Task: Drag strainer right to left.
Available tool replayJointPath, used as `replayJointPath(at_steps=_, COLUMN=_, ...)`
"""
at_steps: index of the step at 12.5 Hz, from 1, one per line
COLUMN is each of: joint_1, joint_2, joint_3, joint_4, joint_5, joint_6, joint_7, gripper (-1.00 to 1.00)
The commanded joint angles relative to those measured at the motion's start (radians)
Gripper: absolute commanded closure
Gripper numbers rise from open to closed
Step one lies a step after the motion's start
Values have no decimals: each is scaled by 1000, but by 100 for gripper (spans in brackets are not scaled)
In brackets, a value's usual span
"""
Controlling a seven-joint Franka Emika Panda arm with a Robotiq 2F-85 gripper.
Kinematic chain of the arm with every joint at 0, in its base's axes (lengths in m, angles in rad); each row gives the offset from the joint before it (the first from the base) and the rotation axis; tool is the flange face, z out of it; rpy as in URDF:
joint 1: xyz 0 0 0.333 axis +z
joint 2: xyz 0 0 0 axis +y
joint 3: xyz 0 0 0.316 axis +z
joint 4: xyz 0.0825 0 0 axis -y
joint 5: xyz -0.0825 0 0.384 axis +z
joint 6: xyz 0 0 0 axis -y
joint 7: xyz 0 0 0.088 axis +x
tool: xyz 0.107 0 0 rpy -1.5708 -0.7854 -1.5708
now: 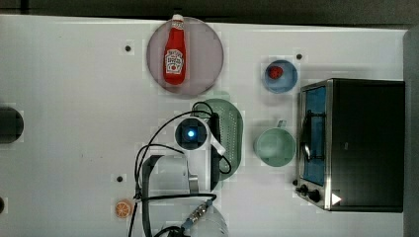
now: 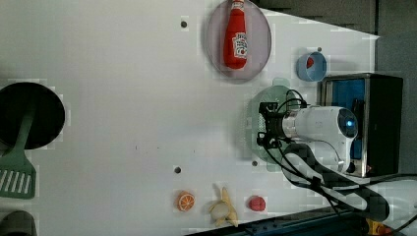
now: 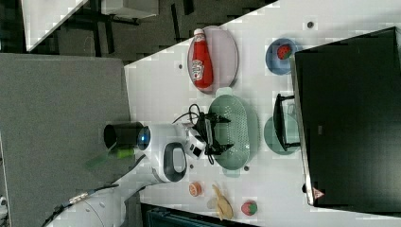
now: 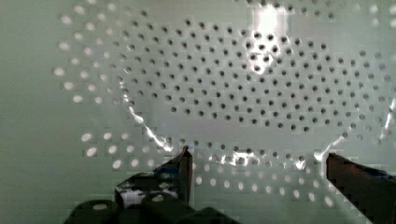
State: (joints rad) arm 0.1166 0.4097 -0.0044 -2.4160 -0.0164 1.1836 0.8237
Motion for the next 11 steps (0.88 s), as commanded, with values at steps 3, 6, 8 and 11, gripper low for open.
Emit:
replayJointPath(at_steps=3, joint_1=119, joint_2=-1, joint_3=41, joint_4=26, joint_5=-4, joint_6=-7, joint_7=205, gripper=-100)
replayJointPath(at_steps=6, joint_1=169, joint_2=16, joint_3=61, joint_4=54, joint_5=13, joint_6=-8, joint_7=243, gripper=-100)
replayJointPath(at_steps=8, joint_1=200, joint_2=38, joint_3=68, joint_4=81, joint_5=49, joint_6=-8, joint_7=244, gripper=-100)
replayJointPath(at_steps=11, joint_1=244, joint_2=68, joint_3=75, joint_4=130, joint_5=102, joint_6=-14, joint_7=245, gripper=-100)
